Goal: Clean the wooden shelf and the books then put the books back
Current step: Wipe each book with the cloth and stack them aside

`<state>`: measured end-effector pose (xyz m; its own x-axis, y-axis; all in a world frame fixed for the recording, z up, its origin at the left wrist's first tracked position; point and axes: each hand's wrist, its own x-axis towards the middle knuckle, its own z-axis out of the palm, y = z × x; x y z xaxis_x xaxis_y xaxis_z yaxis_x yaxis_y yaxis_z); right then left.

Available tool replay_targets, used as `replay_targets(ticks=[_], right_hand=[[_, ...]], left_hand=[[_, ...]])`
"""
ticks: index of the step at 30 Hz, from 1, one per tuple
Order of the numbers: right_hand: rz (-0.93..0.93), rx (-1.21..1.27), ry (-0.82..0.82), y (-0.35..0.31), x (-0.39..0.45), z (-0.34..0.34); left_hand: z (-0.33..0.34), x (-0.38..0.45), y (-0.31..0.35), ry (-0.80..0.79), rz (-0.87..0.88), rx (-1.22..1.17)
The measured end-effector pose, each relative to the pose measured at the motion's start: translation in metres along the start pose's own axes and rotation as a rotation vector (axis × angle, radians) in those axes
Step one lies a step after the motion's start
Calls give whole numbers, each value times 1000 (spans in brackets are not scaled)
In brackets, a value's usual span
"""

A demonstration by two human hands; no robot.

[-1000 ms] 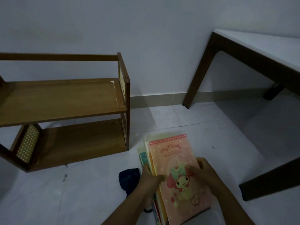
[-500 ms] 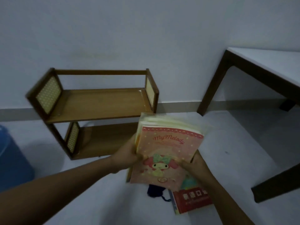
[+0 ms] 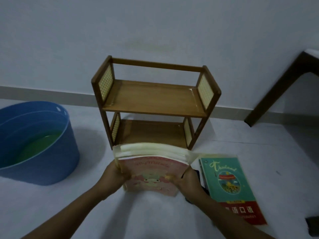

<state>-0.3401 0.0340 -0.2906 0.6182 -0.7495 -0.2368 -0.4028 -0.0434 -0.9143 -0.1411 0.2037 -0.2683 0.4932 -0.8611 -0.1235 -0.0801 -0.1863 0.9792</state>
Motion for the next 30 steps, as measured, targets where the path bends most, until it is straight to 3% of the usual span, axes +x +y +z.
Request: replay_targets(ticks=[6, 13, 17, 19, 22, 26, 28, 30], right_hand=[[-10, 65, -69, -3, 5, 3], [-35, 83, -69, -10, 5, 5], [1, 111, -101, -2, 0, 10], [16, 112, -112, 1, 0, 9], [5, 116, -127, 6, 0, 9], [-6, 28, -157, 8, 1, 10], [-21, -89, -224, 5, 1, 9], [26, -40, -200, 14, 0, 5]], left_hand=[[-5, 4, -3, -55, -32, -94], [-11, 0, 15, -28, 19, -34], [-26, -6, 27, -171, -4, 20], [-36, 0, 53, -152, 16, 180], [-36, 14, 106, -110, 117, 616], [16, 29, 130, -359, 220, 1247], [31, 39, 120, -350, 273, 1403], [32, 45, 115, -247, 301, 1406]])
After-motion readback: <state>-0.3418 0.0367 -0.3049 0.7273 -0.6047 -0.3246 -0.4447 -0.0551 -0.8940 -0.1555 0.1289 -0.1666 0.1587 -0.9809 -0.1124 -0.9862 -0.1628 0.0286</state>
